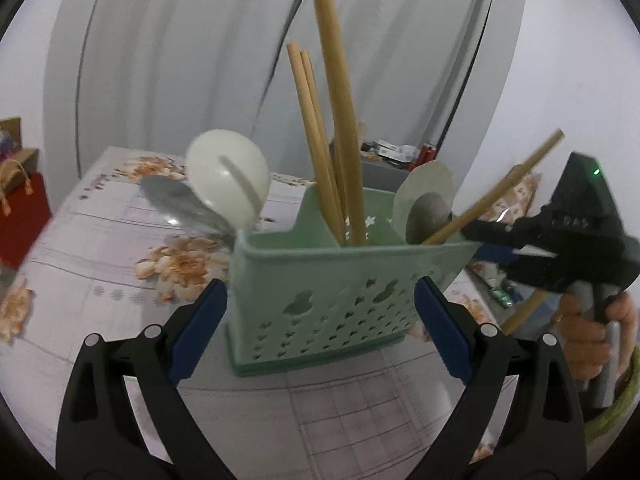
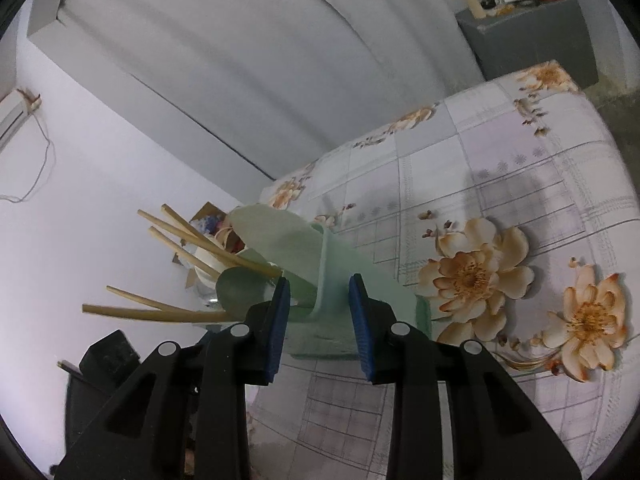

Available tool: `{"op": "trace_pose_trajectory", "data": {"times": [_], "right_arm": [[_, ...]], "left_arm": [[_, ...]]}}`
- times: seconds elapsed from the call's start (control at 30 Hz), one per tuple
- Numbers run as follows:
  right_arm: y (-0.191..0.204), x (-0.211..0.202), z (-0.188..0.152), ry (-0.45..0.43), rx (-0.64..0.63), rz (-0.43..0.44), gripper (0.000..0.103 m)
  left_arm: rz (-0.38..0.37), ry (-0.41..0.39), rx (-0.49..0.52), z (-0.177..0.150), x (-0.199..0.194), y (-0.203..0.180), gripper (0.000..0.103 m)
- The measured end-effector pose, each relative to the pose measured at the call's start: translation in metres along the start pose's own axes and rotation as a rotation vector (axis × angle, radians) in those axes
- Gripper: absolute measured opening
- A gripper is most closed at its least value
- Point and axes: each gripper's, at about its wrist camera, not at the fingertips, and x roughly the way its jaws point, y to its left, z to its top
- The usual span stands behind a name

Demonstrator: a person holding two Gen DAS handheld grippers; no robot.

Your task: Organize utensils

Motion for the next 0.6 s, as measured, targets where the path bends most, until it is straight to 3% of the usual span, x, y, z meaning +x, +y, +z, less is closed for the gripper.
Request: {"op": "trace_pose_trajectory", "data": {"times": [0.17, 0.23, 0.33, 0.4, 0.47, 0.6], "right_arm": [[0.017, -0.049, -0.034, -0.175, -0.163, -0.079, 0.052], [0.026, -0.054, -0.051, -0.187, -0.23, -0.136, 0.058], [0.04, -0.048, -0.083, -0.154, -0.318, -0.243, 0.067], [0.047, -0.04, -0.103, -0.144, -0.347, -0.3, 0.083], [0.053, -0.036, -0.115, -0.161, -0.374, -0.354, 0.091], [0.065, -0.025, -0.122, -0.201, -0.439, -0.498, 0.097]], "left_arm": [[0.074, -0.01, -0.028, -0.021, -0.038, -0.005, 0.091], [0.108, 0.007, -0.047, -0.029, -0.049, -0.008, 0.091], [0.222, 0.027, -0.065, -0.035, -0.062, -0.014, 0.095], [0.31, 0.035, -0.079, -0.039, -0.066, -0.018, 0.095], [0.375, 0.042, -0.082, -0.039, -0.066, -0.023, 0.095], [0.573, 0.064, -0.019, -0.035, -0.058, -0.016, 0.095]]}}
